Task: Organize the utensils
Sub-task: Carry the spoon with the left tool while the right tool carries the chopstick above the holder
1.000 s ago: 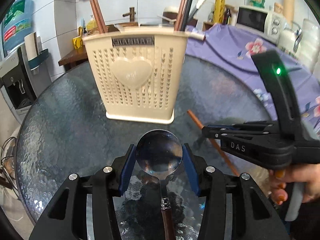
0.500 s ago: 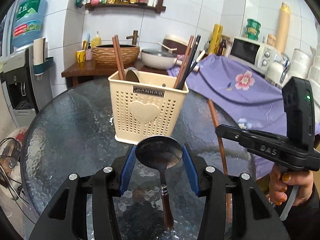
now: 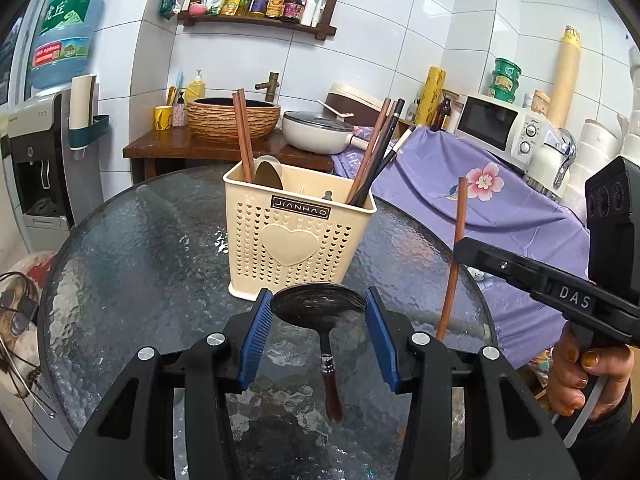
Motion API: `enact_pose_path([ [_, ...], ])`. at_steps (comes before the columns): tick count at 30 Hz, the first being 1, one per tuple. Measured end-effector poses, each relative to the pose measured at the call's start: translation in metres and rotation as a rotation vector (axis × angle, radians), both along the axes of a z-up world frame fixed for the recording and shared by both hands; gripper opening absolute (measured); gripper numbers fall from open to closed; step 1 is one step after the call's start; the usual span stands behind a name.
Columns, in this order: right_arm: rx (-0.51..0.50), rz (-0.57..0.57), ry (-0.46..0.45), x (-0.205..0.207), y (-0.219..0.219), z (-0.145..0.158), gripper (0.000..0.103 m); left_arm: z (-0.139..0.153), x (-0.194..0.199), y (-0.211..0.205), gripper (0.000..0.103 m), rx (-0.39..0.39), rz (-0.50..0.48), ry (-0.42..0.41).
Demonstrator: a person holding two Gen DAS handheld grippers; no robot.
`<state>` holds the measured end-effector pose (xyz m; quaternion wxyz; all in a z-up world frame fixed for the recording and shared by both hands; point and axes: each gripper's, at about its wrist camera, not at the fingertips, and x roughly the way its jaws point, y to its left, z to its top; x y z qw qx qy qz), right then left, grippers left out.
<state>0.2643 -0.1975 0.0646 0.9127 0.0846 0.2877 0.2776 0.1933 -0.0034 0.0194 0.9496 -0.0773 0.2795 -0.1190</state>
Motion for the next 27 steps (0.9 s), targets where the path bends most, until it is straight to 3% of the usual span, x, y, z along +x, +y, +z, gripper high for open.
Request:
enact_pose_path([
  [7,0.015,0.000,-0.044,-0.001,-0.002,0.015,0.007,0.012,0.002,0.007,0.046,0.001,0.008,-0.022],
  [15,0.020,0.014,-0.138,0.007,0.007,0.060,0.007,0.042,0.021,0.017,0.046,-0.020,-0.005,-0.069],
  [23,0.069,-0.029,-0.295,0.031,0.018,0.135,0.007,0.117,0.051,0.039,0.046,-0.069,0.034,-0.206],
  [27,0.074,-0.072,-0.355,0.053,0.026,0.162,0.007,0.144,0.073,0.039,0.046,-0.040,0.073,-0.245],
])
